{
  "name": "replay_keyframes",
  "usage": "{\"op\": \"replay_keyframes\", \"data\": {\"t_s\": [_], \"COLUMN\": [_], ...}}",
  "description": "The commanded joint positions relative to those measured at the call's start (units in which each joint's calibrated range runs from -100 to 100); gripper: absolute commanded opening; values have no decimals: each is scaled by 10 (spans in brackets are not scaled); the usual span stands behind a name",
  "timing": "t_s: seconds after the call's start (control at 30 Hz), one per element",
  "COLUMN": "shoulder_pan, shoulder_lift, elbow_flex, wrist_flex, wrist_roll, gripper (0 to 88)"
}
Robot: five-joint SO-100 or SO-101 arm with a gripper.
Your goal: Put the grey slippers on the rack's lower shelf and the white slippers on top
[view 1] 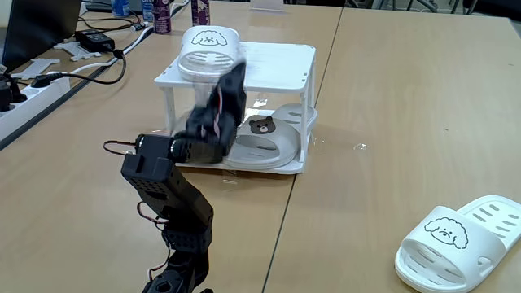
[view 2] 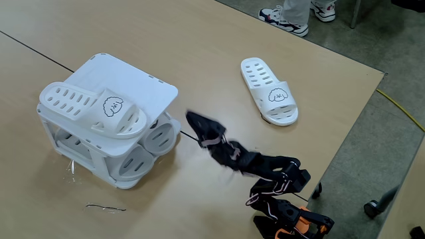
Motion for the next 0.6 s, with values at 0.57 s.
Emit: {"op": "replay_keyframes", "data": {"t_s": [0.57], "shoulder_pan": [464], "shoulder_lift": [576], "elbow_flex": [24], "wrist_flex": [-429], "wrist_roll": [4], "gripper": [15]}}
